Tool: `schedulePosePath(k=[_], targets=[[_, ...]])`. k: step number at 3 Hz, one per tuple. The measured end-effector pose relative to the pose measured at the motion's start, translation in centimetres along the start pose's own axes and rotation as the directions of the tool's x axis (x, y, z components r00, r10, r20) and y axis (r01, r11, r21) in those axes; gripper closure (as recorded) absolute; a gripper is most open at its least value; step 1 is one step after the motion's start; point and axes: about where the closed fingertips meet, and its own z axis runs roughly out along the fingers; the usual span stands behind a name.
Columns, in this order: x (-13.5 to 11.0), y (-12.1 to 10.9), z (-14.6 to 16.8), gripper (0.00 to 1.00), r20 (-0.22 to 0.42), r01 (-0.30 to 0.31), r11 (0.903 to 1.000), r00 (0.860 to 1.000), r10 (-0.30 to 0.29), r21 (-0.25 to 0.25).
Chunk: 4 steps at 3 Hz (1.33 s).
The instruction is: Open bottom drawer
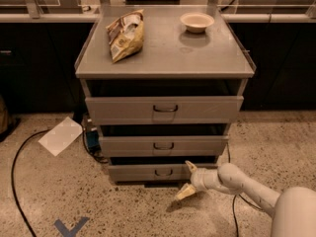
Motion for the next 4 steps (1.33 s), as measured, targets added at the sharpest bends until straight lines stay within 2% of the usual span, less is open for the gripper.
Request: schedulePosePath(k=[1,2,3,4], targets=[[-0.2,-1.0,-0.1,0.0,0.001,0.006,0.9999,1.0,-0.006,0.012],[0.8,-1.1,0.8,0.0,-0.017,-0.024,0.9996,1.0,0.025,0.011],[2.6,-2.2,3.9,0.0,-0.039,-0.066,0.9978,0.997,0.066,-0.003],[2.6,-2.2,3.9,0.0,-0.039,-0.066,0.9978,0.997,0.066,-0.003]])
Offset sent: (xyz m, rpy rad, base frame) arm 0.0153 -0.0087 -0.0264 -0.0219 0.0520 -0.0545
